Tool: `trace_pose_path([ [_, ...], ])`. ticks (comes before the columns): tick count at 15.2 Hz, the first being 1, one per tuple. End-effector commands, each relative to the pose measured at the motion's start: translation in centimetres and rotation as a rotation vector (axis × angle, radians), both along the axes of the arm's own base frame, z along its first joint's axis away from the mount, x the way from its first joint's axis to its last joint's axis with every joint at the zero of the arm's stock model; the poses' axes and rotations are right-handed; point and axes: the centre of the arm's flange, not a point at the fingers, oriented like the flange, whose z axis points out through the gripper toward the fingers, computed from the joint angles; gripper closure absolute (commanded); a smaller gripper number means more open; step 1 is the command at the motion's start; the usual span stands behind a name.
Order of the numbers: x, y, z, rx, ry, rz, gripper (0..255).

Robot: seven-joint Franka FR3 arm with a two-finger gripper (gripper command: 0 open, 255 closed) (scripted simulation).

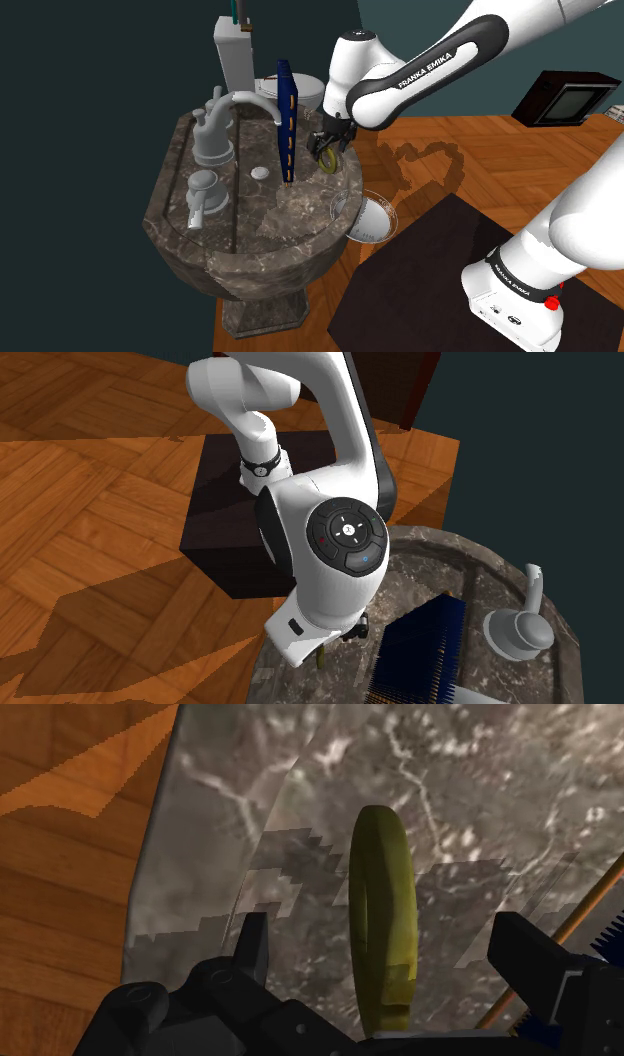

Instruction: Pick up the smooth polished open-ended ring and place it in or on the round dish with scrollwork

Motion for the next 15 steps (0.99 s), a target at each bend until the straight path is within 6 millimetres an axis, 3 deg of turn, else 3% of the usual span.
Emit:
trace_pose_path([
  [1,0.0,0.0,0.0,0.0,0.0,0.0,255],
  [10,0.0,0.0,0.0,0.0,0.0,0.0,255],
  [15,0.0,0.0,2.6,0.0,0.0,0.0,255],
])
